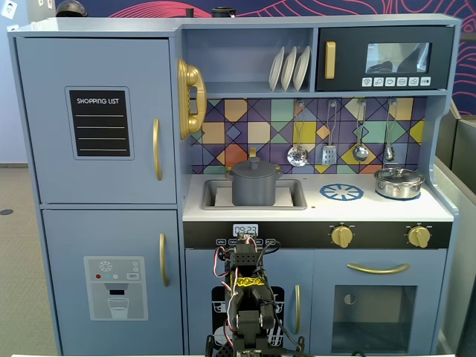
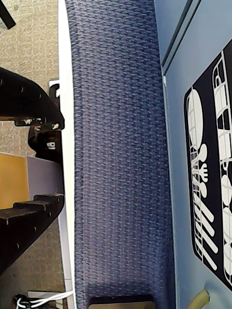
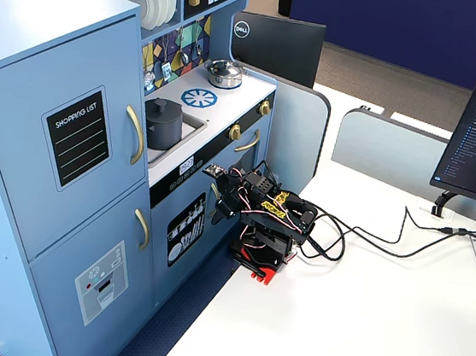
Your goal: Take off the lid from the gray recipient and place it on the counter
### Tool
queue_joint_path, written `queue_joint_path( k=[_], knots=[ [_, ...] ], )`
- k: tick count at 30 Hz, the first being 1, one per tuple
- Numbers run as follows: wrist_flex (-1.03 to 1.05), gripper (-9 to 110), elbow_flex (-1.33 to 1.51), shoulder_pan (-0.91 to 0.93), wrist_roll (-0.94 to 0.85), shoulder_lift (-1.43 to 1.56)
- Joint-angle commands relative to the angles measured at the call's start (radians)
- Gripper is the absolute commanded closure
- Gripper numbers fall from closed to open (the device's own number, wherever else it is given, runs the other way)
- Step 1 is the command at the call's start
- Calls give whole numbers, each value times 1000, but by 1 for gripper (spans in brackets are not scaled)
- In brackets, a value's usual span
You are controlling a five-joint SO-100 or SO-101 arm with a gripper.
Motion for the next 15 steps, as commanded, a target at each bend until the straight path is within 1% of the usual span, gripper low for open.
queue_joint_path(
  k=[1,15],
  knots=[
    [166,101,18,72,29,-6],
    [166,101,17,66,28,-6]
  ],
)
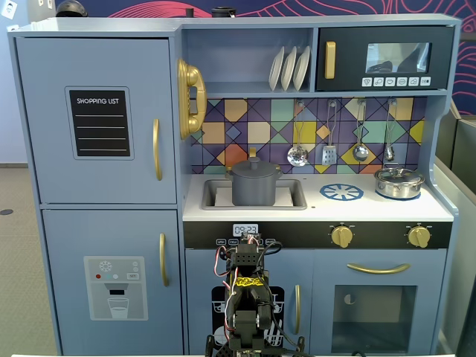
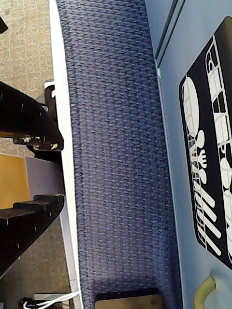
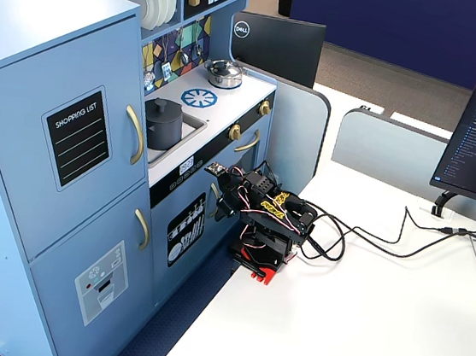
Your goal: Take off the lid from the gray recipient and place it on the counter
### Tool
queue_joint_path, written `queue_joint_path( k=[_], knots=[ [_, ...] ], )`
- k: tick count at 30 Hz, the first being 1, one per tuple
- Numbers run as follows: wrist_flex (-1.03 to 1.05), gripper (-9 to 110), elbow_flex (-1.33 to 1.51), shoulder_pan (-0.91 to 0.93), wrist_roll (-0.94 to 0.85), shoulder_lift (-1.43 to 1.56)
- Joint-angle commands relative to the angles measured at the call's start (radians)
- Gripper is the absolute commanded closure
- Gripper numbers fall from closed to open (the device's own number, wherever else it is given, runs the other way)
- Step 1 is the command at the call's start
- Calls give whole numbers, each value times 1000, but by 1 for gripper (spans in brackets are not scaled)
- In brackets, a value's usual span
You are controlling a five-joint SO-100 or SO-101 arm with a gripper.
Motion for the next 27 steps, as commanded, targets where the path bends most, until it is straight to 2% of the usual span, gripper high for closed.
queue_joint_path(
  k=[1,7,9,16,20,27],
  knots=[
    [166,101,15,9,23,-6],
    [49,102,-173,-8,155,-6],
    [-40,102,-296,12,117,-8],
    [-560,102,-675,9,-14,-212],
    [-715,102,-827,-12,-58,-344],
    [-907,101,-890,-21,-84,-459]
  ],
)
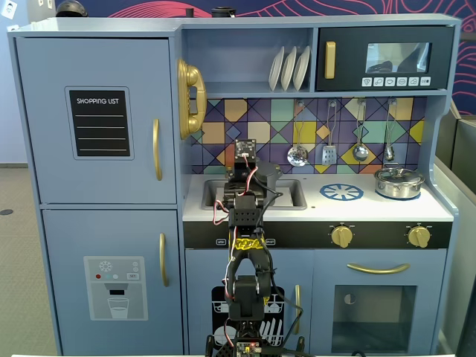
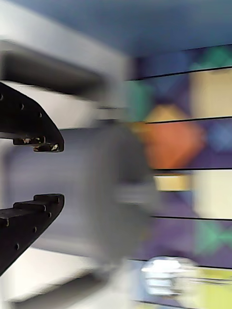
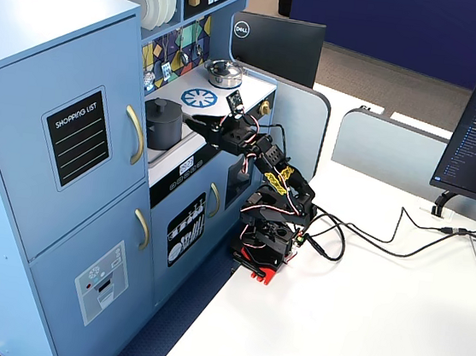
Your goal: Take off the lid from the gray recipient and place it on the counter
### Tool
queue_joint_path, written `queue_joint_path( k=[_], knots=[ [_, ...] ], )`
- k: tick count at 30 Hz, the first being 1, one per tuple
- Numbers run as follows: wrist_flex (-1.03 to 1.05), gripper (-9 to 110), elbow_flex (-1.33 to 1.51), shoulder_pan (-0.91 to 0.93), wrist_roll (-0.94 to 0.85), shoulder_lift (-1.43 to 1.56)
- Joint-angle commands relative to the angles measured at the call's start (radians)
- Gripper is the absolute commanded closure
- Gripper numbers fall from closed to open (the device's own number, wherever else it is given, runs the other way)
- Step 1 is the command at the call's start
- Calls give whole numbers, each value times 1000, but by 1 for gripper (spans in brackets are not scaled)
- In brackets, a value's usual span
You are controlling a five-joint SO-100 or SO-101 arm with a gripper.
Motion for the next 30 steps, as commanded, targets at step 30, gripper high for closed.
queue_joint_path(
  k=[30],
  knots=[
    [-442,87,-152,87,20,-468]
  ],
)
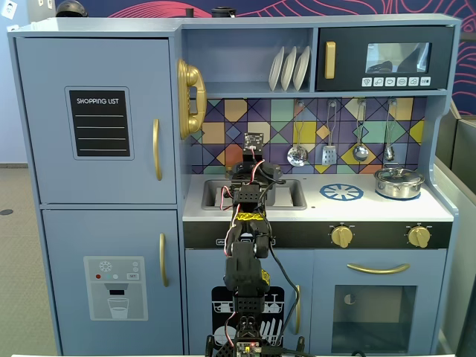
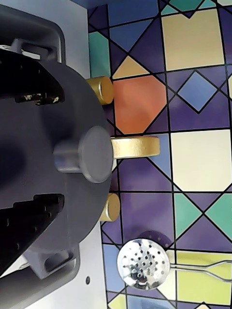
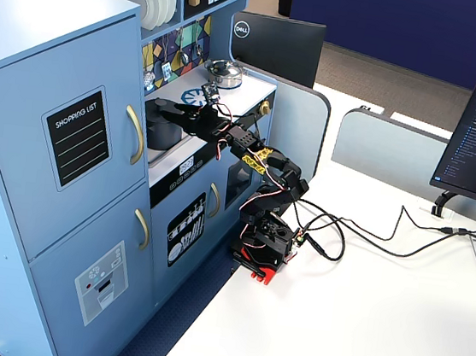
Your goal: Take off the lid from the gray recipient and place it on the counter
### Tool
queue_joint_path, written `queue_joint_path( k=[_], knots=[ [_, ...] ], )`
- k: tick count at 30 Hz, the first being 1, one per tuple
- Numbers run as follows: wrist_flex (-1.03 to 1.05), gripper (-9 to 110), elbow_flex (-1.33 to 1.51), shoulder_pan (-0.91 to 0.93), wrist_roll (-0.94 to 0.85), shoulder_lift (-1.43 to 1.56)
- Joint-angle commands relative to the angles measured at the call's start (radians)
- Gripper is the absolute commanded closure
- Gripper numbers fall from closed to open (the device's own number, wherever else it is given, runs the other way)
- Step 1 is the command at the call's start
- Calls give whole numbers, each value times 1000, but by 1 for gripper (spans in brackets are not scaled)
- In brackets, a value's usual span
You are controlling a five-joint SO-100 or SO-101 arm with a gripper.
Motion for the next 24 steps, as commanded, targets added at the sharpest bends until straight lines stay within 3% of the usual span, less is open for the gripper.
queue_joint_path(
  k=[1,20,24],
  knots=[
    [-63,87,-84,15,2,-55],
    [-164,92,-230,25,14,-298],
    [-164,102,-225,14,5,-296]
  ],
)
